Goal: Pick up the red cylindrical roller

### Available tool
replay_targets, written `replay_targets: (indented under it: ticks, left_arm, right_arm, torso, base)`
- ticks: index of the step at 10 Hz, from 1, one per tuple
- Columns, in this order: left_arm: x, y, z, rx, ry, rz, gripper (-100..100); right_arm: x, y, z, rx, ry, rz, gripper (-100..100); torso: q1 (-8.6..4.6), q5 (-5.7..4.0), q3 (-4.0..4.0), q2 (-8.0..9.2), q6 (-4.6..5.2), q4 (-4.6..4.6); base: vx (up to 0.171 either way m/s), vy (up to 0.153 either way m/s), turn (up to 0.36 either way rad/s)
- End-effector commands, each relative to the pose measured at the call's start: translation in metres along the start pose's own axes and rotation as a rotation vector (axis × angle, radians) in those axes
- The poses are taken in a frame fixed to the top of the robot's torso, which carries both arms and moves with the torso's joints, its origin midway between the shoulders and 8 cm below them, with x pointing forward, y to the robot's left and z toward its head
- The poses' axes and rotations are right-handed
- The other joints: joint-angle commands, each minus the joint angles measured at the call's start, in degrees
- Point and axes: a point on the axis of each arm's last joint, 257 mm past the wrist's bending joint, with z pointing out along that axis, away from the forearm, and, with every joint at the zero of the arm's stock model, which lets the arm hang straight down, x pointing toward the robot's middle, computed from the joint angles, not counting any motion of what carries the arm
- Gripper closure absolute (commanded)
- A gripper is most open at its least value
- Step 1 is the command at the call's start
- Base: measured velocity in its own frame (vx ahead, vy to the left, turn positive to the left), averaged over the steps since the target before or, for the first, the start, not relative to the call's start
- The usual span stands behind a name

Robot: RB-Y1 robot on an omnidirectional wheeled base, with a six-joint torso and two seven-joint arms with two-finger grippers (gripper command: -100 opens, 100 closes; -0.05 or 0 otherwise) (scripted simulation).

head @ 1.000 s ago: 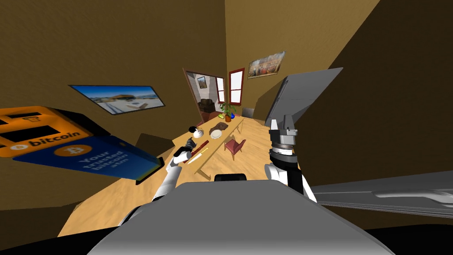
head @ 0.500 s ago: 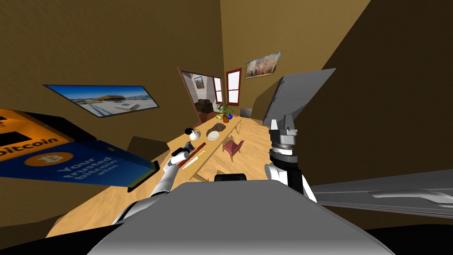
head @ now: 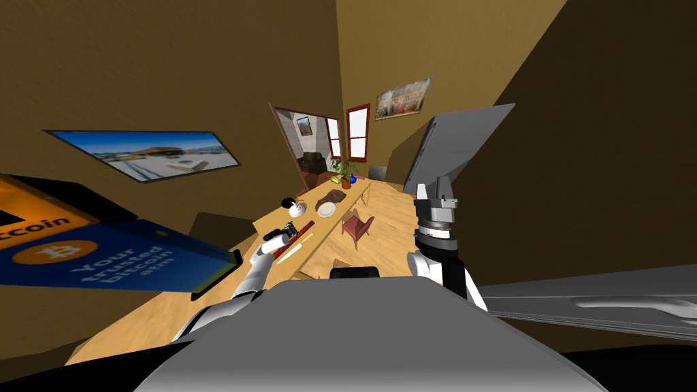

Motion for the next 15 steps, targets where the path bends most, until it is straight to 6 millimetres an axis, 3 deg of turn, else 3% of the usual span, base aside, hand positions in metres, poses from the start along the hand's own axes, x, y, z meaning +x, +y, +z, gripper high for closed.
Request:
replay_targets:
  ticks: [1, 3, 6, 7, 11, 15]
  left_arm:
    - [-0.017, 0.002, 0.003, -0.042, -0.028, -0.016, -100]
    - [-0.026, 0.014, 0.004, -0.066, -0.045, -0.023, -100]
    - [-0.063, 0.028, 0.004, -0.163, -0.115, -0.063, -100]
    - [-0.072, 0.041, 0.003, -0.187, -0.132, -0.071, -100]
    - [-0.096, 0.057, -0.002, -0.250, -0.179, -0.098, -100]
    - [-0.150, 0.079, -0.021, -0.375, -0.286, -0.166, -100]
  right_arm:
    - [0.000, 0.000, 0.000, 0.000, 0.000, 0.000, 0]
    - [0.000, 0.000, 0.000, 0.000, 0.000, 0.000, 0]
    - [0.000, 0.000, 0.000, 0.000, 0.000, 0.000, 0]
    - [0.000, 0.000, 0.000, 0.000, 0.000, 0.000, 0]
    - [0.000, 0.000, 0.000, 0.000, 0.000, 0.000, 0]
    - [0.000, 0.000, 0.000, 0.000, 0.000, 0.000, 0]
  torso:
    - [0.00, 0.00, 0.00, 0.00, 0.00, 0.00]
    - [-0.08, -0.02, -0.07, -0.14, 0.01, -0.03]
    - [-0.07, -0.01, -0.09, -0.16, 0.00, -0.04]
    - [-0.10, -0.03, -0.13, -0.25, 0.02, -0.04]
    - [-0.06, -0.01, -0.08, -0.14, 0.00, -0.03]
    - [-0.06, -0.01, -0.10, -0.19, 0.00, -0.04]
  base:
    - [0.036, -0.019, -0.091]
    - [0.046, -0.021, -0.020]
    - [0.067, -0.025, -0.067]
    - [0.072, -0.024, -0.039]
    - [0.038, -0.013, -0.028]
    - [0.071, -0.019, -0.065]
